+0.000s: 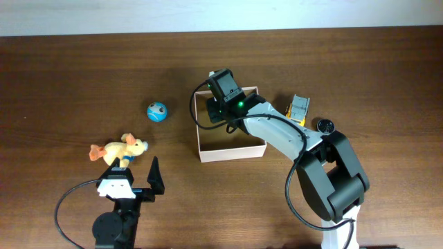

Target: Pack container

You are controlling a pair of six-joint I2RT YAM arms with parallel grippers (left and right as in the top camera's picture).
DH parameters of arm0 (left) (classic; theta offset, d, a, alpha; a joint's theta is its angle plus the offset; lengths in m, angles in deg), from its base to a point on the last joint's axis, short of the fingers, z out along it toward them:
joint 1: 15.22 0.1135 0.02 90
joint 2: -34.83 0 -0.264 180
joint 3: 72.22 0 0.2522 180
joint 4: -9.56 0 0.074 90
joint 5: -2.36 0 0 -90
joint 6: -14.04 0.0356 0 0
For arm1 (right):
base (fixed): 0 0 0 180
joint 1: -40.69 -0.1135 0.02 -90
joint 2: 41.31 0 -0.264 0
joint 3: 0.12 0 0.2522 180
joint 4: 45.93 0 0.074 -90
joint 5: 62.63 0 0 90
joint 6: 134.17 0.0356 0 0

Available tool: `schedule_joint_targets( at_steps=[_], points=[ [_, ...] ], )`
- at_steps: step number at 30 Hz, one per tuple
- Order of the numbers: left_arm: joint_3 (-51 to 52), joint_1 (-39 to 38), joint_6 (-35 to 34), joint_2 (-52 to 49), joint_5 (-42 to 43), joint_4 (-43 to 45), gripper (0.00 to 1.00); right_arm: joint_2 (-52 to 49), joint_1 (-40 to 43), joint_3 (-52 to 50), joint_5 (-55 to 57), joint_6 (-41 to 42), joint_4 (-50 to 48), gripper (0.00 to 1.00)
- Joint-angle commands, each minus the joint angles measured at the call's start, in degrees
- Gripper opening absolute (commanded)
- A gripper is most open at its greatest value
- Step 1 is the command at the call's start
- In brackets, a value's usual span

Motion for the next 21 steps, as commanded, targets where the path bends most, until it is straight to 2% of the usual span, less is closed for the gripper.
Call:
schedule_joint_targets(
  at_steps=[1,21],
  points=[
    [0.3,-0.2,1.1,0.5,0.6,0.2,0.99,-0.9,-0.1,0.0,-1.2,0.4,0.0,0.43],
    [0.3,-0.2,1.1,0.5,0.6,0.2,0.99,-3.7,0.1,-0.4,-2.8,0.2,2.8,0.43]
  ],
)
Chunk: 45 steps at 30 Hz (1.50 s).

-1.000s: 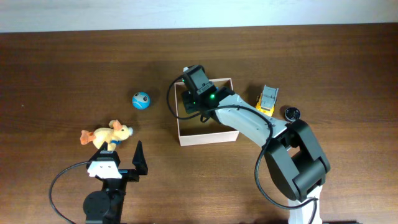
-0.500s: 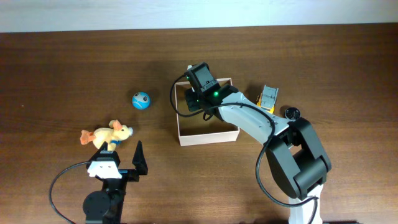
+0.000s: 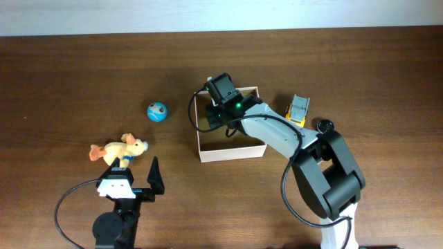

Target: Pack container

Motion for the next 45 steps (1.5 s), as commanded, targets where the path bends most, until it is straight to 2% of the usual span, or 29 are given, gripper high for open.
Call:
schedule_joint_targets(
  at_steps=[1,22,35,45],
  points=[
    [0.3,-0.2,1.1,0.5,0.6,0.2,0.99,-2.0,0.4,-0.4,-0.2,0.2,0.6,0.43],
    [0.3,-0.2,1.1,0.5,0.6,0.2,0.99,-2.0,0.7,-0.3,1.3,-1.1,-4.4,0.43],
    [0.3,-0.2,1.1,0.5,0.6,0.2,0.99,-2.0,4.9,-0.3,1.2,-1.1,-3.1,0.43],
    [0.3,-0.2,1.1,0.5,0.6,0.2,0.99,-2.0,4.8,-0.3,1.0,-3.6,-2.8,0.43]
  ],
)
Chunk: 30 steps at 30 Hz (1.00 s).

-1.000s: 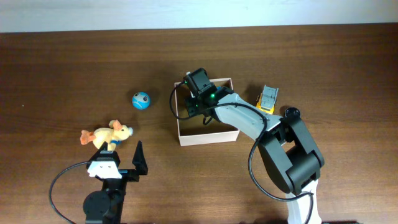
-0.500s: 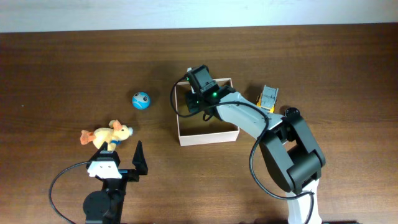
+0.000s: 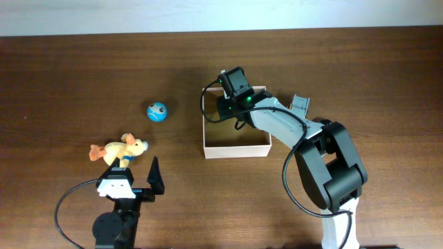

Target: Pack container

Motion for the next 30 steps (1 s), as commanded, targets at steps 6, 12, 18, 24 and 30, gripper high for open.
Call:
schedule_joint_targets(
  at_steps=[6,12,18,24,30],
  points=[
    [0.3,-0.2,1.1,0.5,0.6,0.2,0.99,-0.4,0.0,0.2,0.5,-5.3,0.0,0.43],
    [0.3,-0.2,1.1,0.5,0.6,0.2,0.99,-0.4,0.0,1.2,0.5,-6.4,0.5,0.43],
    [0.3,-0.2,1.1,0.5,0.6,0.2,0.99,-0.3,0.0,1.6,0.5,-8.6,1.2,0.43],
    [0.3,-0.2,1.1,0.5,0.6,0.2,0.99,0.8,0.0,4.5,0.5,-8.5,5.7,0.43],
    [0.3,-0.2,1.1,0.5,0.6,0.2,0.99,1.1,0.0,7.5,0.5,-8.5,8.6,0.43]
  ],
)
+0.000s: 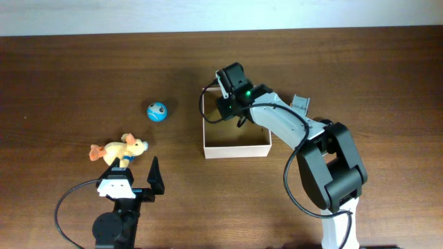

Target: Pack container

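Observation:
The white open box (235, 149) lies mid-table, square to the edges, with nothing showing inside. My right gripper (220, 109) reaches over the box's far-left corner. Its wrist housing covers the fingers, so whether they hold the wall cannot be made out. A blue ball (157, 111) rests left of the box. Further left and nearer lies a yellow plush dog (119, 149). A yellow and grey toy car (300, 104) peeks out behind the right arm. My left gripper (155, 177) rests near the front edge, its fingers together and holding nothing.
The right arm's white links (291, 128) stretch from the front right across the box's right side. A black cable (203, 104) loops beside the box's left wall. The left arm's base (114, 225) sits at the front left.
The right wrist has shifted slightly toward the far edge above the box's far-left corner. The box, ball, dog and left arm are where they were.
The box first lay slightly skewed, with my right gripper at its left wall. Then the gripper sat a little further left on that wall. Later the box stood a bit to the right and squared up, gripper at its far-left corner, as now.

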You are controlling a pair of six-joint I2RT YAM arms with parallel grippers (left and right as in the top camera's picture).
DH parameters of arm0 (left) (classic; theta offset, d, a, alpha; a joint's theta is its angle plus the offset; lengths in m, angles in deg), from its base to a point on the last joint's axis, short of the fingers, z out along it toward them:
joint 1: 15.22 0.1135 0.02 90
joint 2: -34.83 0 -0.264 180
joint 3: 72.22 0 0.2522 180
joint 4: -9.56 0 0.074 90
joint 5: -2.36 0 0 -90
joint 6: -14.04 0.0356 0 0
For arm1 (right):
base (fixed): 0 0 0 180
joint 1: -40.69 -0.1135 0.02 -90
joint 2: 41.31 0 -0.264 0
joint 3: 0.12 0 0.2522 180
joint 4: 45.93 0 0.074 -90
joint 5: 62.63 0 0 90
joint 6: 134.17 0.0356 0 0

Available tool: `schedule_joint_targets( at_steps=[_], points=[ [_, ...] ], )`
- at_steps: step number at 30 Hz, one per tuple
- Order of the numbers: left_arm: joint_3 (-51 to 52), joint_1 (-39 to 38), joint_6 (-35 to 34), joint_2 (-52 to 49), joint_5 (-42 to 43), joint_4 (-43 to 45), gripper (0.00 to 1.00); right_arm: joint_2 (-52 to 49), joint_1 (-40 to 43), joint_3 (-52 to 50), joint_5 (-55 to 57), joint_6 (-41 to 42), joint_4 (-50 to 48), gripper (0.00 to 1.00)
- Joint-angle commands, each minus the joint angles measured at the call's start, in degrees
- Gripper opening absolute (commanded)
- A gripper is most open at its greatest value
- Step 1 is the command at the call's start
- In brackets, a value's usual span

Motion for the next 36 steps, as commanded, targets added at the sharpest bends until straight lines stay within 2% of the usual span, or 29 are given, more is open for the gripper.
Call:
schedule_joint_targets(
  at_steps=[1,36],
  points=[
    [0.3,-0.2,1.1,0.5,0.6,0.2,0.99,1.1,0.0,2.6,0.5,-0.6,0.6,0.43],
    [0.3,-0.2,1.1,0.5,0.6,0.2,0.99,1.1,0.0,2.6,8.0,-0.8,3.7,0.43]
  ],
)
